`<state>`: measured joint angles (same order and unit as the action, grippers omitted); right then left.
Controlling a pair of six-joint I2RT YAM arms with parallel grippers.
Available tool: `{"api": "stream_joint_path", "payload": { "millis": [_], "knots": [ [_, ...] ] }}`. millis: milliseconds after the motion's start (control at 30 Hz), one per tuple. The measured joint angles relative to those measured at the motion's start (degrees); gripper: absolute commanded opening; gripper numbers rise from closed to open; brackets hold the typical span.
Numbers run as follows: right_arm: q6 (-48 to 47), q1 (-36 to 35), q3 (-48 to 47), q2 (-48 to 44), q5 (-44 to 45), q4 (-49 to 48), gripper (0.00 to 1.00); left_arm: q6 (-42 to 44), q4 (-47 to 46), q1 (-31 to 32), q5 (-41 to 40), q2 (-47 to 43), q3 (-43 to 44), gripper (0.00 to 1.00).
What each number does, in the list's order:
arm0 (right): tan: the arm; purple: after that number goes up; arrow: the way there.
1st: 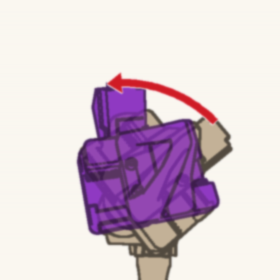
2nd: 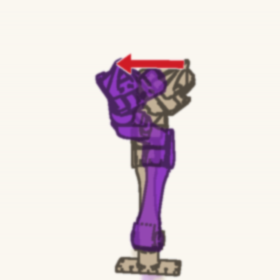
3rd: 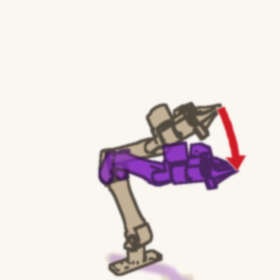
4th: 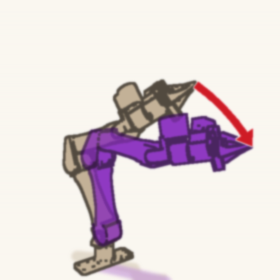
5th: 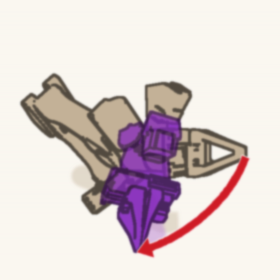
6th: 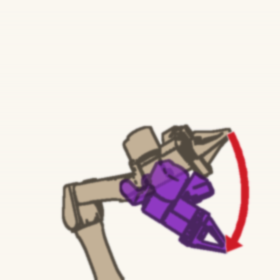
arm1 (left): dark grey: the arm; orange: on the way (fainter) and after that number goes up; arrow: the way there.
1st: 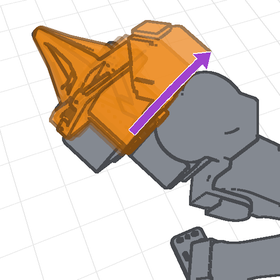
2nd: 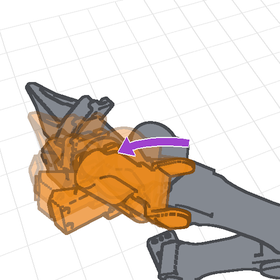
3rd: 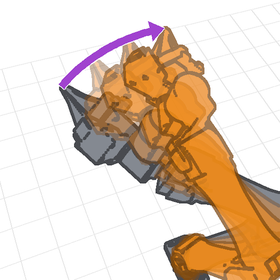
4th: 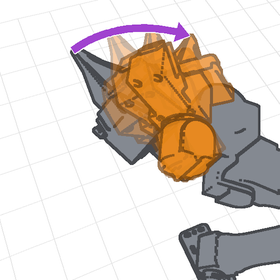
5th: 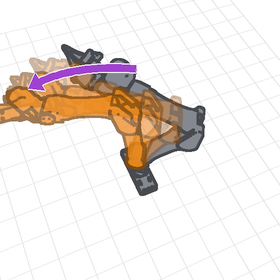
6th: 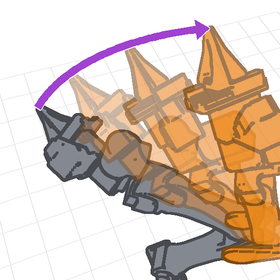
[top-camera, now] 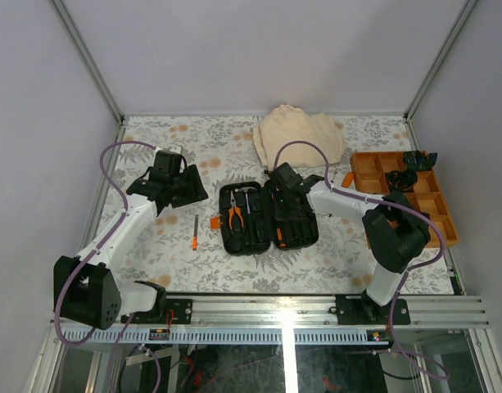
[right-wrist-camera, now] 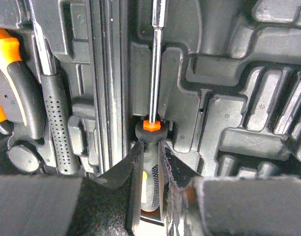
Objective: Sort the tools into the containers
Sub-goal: Place the screwdriver in the storage box.
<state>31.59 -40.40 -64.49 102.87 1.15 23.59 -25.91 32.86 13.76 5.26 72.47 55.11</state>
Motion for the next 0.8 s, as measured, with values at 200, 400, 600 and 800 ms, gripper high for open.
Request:
{"api": "stream_joint_path", "payload": {
  "millis": [200,400,600,800],
  "knots": [
    [1.1,-1.2,-0.3,1.0,2.1,-0.2,0.0,0.0,-0.3,0.0,0.9,0.0,0.0,0.53],
    [2.1,-2.4,-0.5,2.4,3.3,-3.7,0.0,0.0,-0.3,0.0,1.5,0.0,0.0,0.51],
    [3.6,-4.0,0.2,3.7,4.4,-11.8,0.0,0.1,-0.4,0.0,2.4,0.6,0.0,0.5],
    [5.1,-5.5,4.5,1.1,7.3,-17.6,0.0,0.1,-0.5,0.0,3.1,1.2,0.0,0.5]
  ]
}}
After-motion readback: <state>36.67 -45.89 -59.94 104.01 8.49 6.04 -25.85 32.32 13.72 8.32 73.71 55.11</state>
